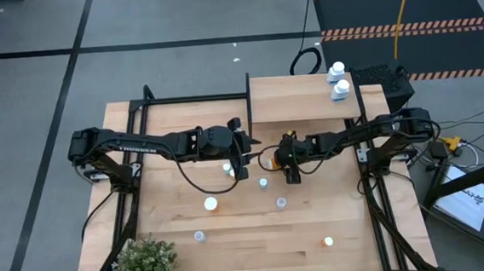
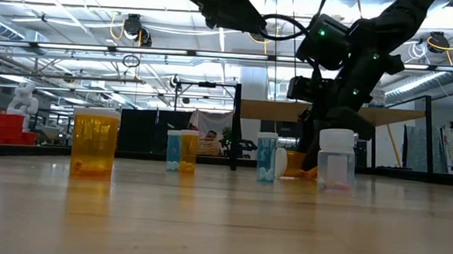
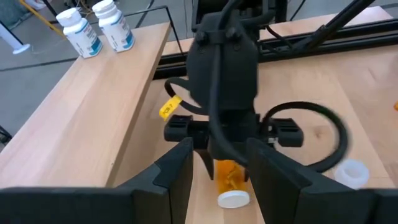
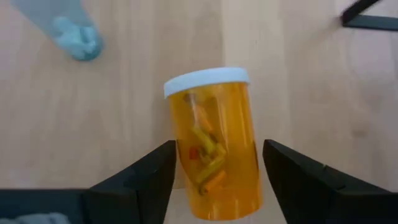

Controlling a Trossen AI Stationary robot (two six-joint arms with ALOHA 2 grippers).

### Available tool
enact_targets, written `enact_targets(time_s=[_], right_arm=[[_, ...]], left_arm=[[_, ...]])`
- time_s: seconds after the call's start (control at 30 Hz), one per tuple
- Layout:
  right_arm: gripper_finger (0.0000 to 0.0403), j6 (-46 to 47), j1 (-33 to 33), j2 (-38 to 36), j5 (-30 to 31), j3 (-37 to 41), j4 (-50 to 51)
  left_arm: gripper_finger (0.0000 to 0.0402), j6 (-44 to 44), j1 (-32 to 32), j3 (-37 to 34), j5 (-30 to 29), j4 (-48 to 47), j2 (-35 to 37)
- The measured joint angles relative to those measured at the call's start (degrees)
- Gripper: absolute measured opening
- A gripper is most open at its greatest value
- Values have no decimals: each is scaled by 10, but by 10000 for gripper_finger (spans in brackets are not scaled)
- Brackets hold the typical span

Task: Pick and place medicine bottles onto shelf by color
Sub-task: Put the bottom large orange pill bottle on the shelf

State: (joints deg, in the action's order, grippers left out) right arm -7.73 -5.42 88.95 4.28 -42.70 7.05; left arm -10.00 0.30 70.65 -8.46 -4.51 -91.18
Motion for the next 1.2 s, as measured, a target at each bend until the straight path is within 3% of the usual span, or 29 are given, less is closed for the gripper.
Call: enact_targets(time_s=[0.27, 0.53, 0.97, 1.2], right_arm=[[179, 5, -4, 0, -1, 0, -1], [179, 31, -4, -21, -1, 0, 6], [180, 111, -1, -215, -1, 0, 108], [180, 120, -1, -303, -1, 5, 85]], left_arm=[[150, 0, 0, 0, 0, -1, 0], [150, -3, -2, 0, 0, -17, 0], [150, -7, 1, 0, 17, -40, 0], [150, 1, 5, -21, 40, -18, 0]])
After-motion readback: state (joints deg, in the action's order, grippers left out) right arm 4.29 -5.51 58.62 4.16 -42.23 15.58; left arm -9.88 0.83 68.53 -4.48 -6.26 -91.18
